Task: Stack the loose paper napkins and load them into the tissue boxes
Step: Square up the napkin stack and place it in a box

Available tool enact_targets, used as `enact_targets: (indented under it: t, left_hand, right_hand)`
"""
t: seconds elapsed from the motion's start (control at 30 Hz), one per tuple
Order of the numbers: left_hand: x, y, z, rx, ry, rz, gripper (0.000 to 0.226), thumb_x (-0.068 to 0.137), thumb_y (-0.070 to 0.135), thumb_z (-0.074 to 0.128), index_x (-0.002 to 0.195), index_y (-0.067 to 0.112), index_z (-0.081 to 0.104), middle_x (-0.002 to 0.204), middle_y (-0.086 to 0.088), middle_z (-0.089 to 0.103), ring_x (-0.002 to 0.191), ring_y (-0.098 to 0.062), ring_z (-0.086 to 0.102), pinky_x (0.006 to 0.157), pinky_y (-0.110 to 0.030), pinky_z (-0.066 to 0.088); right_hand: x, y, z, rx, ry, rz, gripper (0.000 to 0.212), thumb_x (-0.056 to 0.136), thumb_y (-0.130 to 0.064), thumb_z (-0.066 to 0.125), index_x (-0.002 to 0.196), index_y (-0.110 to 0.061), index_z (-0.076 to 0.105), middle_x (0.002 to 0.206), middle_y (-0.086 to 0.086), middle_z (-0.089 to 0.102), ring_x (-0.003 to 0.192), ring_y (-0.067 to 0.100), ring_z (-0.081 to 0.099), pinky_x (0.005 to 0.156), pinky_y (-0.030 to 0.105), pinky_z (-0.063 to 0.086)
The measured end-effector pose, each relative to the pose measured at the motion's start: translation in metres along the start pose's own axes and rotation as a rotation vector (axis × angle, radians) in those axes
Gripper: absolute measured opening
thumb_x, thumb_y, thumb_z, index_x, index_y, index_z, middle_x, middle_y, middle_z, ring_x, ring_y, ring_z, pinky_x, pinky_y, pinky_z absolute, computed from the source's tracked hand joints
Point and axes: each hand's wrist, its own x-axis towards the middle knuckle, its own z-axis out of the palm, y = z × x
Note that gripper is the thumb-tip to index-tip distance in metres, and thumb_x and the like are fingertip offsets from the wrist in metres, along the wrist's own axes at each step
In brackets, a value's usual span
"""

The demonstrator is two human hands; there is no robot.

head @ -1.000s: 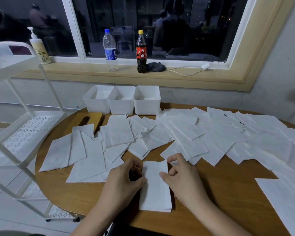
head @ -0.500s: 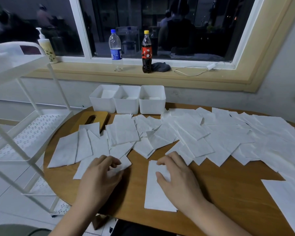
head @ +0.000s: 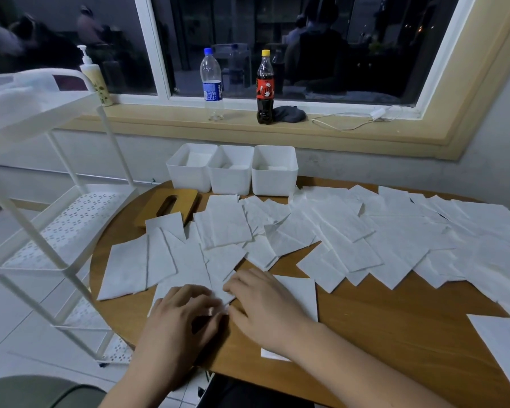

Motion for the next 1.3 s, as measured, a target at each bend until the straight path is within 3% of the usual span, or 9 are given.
enact_targets:
  t: [0.07,0.23,0.43,0.57,0.8,0.97,1.07,1.17,1.3]
  left_hand:
    - [0.001,0.000,-0.007,-0.075,-0.034,-0.021,0.010,0.095,0.051,0.072,0.102,0.045,0.074,0.112,0.031,0.064,0.101,0.001,0.064,0.079,-0.030,0.055]
    - [0.014,-0.029,-0.023,-0.028,-0.003,-0.132,0.019,0.090,0.037,0.083,0.105,0.040,0.073,0.113,0.027,0.063,0.098,-0.002,0.063,0.075,-0.029,0.055]
    - [0.027,-0.083,-0.036,0.169,0.092,-0.333,0.027,0.090,0.038,0.083,0.113,0.031,0.073,0.118,0.004,0.069,0.103,-0.024,0.064,0.077,-0.044,0.056]
    - [0.030,-0.093,-0.048,0.179,0.062,-0.476,0.025,0.089,0.045,0.082,0.103,0.029,0.070,0.104,0.006,0.065,0.088,-0.019,0.063,0.068,-0.038,0.054]
    - [0.030,-0.093,-0.058,0.203,0.052,-0.492,0.016,0.085,0.029,0.085,0.079,0.031,0.070,0.086,0.013,0.062,0.078,-0.016,0.060,0.060,-0.034,0.046]
    - [0.031,-0.095,-0.064,0.218,0.059,-0.485,0.006,0.088,0.025,0.084,0.089,0.026,0.079,0.089,0.005,0.076,0.083,-0.020,0.067,0.068,-0.037,0.052]
    - [0.029,-0.099,-0.065,0.227,0.016,-0.472,0.016,0.085,0.016,0.084,0.096,0.025,0.080,0.095,0.004,0.077,0.087,-0.020,0.069,0.071,-0.037,0.055]
    - [0.029,-0.100,-0.065,0.216,0.008,-0.454,0.014,0.087,0.017,0.084,0.097,0.025,0.079,0.097,0.004,0.076,0.088,-0.018,0.067,0.072,-0.036,0.054]
    - [0.029,-0.102,-0.066,0.187,0.054,-0.454,0.012,0.090,0.012,0.080,0.097,0.023,0.080,0.092,0.002,0.077,0.083,-0.022,0.068,0.071,-0.038,0.055]
  right_hand:
    - [0.006,0.002,0.002,-0.041,-0.004,-0.022,0.025,0.104,-0.030,0.056,0.125,-0.020,0.065,0.127,-0.004,0.059,0.120,0.018,0.050,0.104,0.034,0.044]
    - [0.014,0.007,0.004,-0.133,-0.055,-0.081,0.010,0.096,-0.012,0.055,0.103,-0.014,0.062,0.109,0.002,0.058,0.103,0.025,0.052,0.091,0.038,0.045]
    - [0.014,0.009,0.001,-0.111,-0.024,-0.116,0.016,0.092,0.001,0.063,0.102,-0.012,0.063,0.098,0.005,0.061,0.090,0.024,0.055,0.077,0.040,0.051]
    - [0.013,0.010,-0.002,-0.067,0.044,-0.082,0.018,0.096,-0.004,0.061,0.109,-0.016,0.067,0.098,0.000,0.065,0.089,0.021,0.058,0.083,0.036,0.048]
    - [0.014,0.005,-0.025,0.075,0.154,0.032,0.011,0.102,-0.015,0.059,0.103,-0.022,0.068,0.102,-0.010,0.061,0.095,0.009,0.055,0.080,0.029,0.051]
    - [0.014,0.007,-0.045,0.290,0.232,0.135,0.011,0.101,-0.017,0.065,0.099,-0.027,0.067,0.099,-0.017,0.061,0.096,0.005,0.063,0.077,0.019,0.054]
    - [0.013,0.007,-0.062,0.361,0.285,0.184,0.010,0.102,-0.014,0.066,0.099,-0.024,0.067,0.095,-0.015,0.066,0.096,0.002,0.064,0.076,0.011,0.050]
    - [0.009,0.011,-0.076,0.443,0.341,0.254,0.011,0.102,-0.014,0.065,0.100,-0.024,0.067,0.093,-0.014,0.070,0.090,0.002,0.067,0.067,0.015,0.052]
    - [-0.001,0.023,-0.093,0.491,0.430,0.337,0.009,0.102,-0.021,0.070,0.100,-0.030,0.069,0.094,-0.016,0.075,0.094,0.000,0.071,0.071,0.016,0.055]
